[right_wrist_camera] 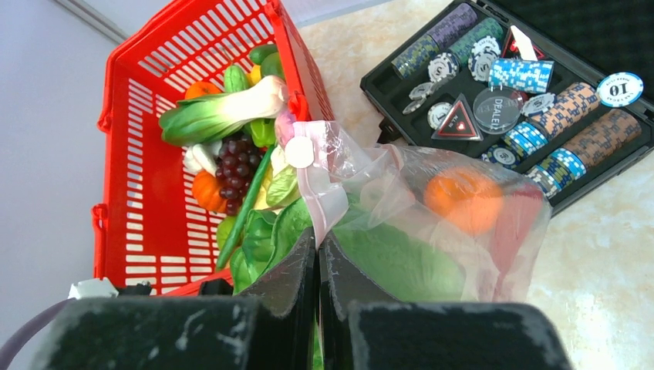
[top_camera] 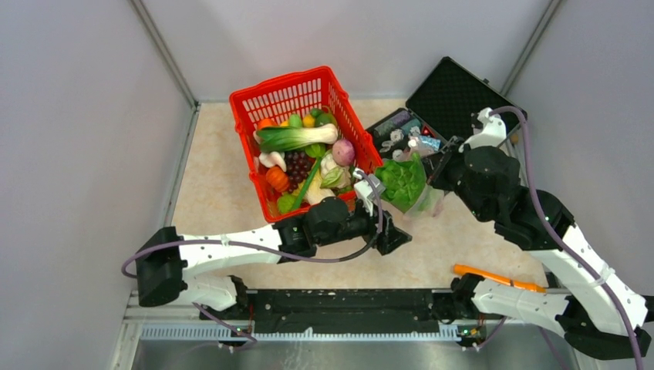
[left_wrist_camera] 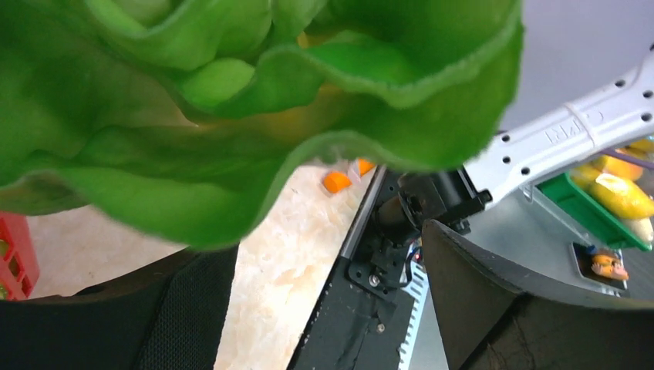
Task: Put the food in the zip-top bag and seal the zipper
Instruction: Adjust the zipper food storage bag at the center of the board.
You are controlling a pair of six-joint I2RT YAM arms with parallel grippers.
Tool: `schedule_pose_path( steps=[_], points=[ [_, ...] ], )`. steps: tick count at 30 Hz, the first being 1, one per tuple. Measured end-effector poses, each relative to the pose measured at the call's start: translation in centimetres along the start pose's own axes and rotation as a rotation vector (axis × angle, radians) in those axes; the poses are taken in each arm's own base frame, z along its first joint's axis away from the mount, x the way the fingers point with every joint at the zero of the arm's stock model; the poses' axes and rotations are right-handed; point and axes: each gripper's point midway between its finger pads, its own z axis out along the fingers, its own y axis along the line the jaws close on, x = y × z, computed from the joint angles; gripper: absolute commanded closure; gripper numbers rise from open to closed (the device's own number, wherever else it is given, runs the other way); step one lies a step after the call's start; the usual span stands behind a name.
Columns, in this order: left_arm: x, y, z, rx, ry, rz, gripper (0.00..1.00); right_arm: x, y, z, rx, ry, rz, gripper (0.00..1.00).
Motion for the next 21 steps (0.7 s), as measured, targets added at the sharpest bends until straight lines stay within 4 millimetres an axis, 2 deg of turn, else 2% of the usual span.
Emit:
schedule_pose_path(
  steps=[5,12,18,20,21],
  points=[
    [-1.3,0.6,1.3,-0.031,-0.085,-0.043,0.2,0.1,0.4,0.5,-0.001,0.001,0.0,1.0],
    [-4.2,1.0,1.7,-0.07,-0.221,-0.069,0.51,-0.1,0.8,0.7,-0.012,-0.005,0.007,1.0],
    [-3.7,2.1,2.3,-0.11,-0.225,-0.063,0.69,-0.2,0.8,0.7,-0.014,-0.009,0.01,1.0],
    [-3.6,2.3,2.4,-0.117,-0.223,-0.055,0.84,-0.2,0.8,0.7,-0.014,-0.009,0.01,1.0],
    [-3.7,2.3,2.4,-0.119,-0.226,-0.053,0.87,-0.1,0.8,0.7,-0.013,-0.008,0.01,1.0]
  ],
)
